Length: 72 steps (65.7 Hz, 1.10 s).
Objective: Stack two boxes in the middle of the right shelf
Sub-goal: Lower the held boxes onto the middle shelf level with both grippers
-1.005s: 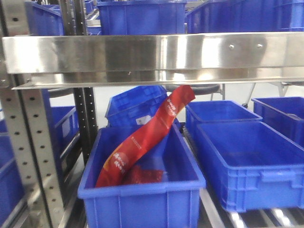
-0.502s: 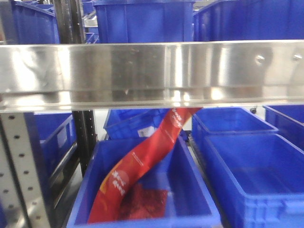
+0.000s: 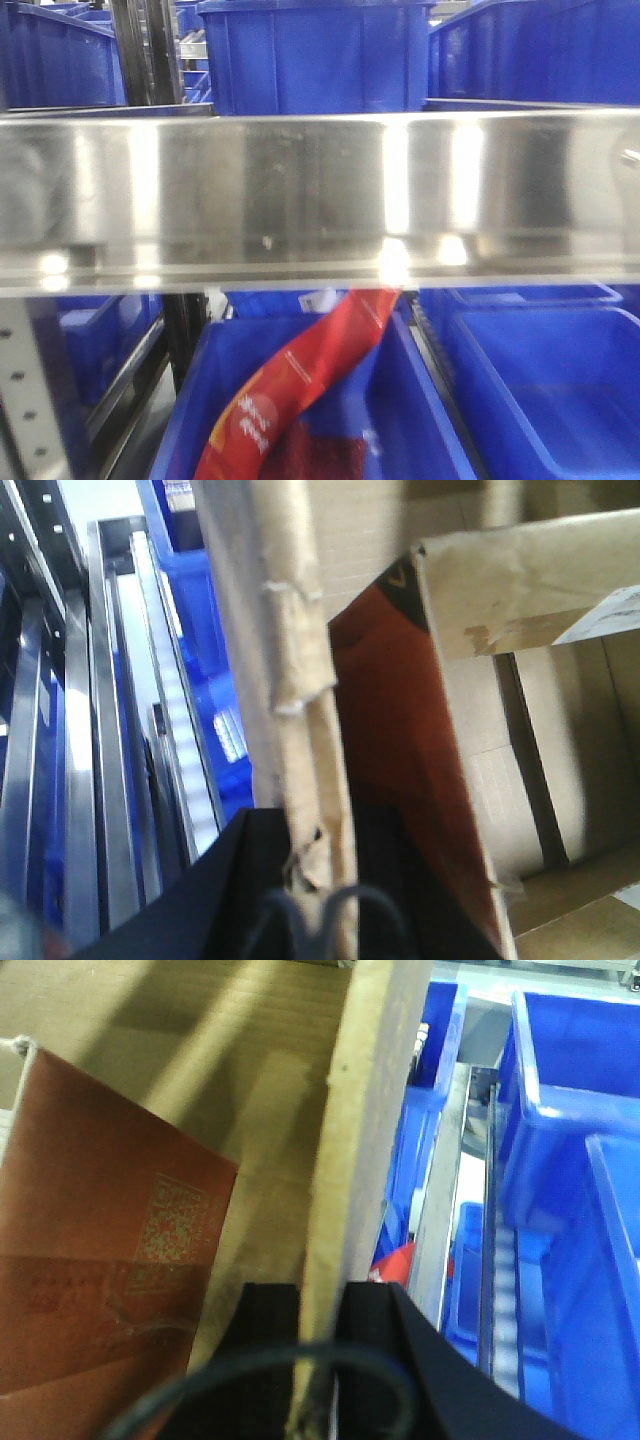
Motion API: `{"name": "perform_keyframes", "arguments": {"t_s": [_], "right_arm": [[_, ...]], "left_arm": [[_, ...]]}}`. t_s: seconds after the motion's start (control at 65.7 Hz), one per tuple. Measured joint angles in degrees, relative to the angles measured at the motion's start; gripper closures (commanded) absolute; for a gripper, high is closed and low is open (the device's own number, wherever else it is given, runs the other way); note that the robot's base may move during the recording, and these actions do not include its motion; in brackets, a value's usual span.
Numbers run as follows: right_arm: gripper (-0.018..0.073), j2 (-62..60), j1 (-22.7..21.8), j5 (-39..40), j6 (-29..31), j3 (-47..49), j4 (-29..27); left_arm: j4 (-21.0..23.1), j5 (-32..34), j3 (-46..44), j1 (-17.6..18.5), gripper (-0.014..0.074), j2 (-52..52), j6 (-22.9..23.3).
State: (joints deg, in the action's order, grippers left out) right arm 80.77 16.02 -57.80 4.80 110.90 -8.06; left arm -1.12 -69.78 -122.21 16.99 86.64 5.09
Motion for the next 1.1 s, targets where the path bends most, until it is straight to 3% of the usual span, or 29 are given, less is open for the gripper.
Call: {"name": "perform_keyframes", "arguments": {"t_s": [1.096], "right_arm": [[0.0713, 0.00, 0.00, 0.00, 0.00, 0.00, 0.00]], "left_arm": [[-0.21, 0.00, 0.00, 0.00, 0.0708, 0.00, 0.00]]}}
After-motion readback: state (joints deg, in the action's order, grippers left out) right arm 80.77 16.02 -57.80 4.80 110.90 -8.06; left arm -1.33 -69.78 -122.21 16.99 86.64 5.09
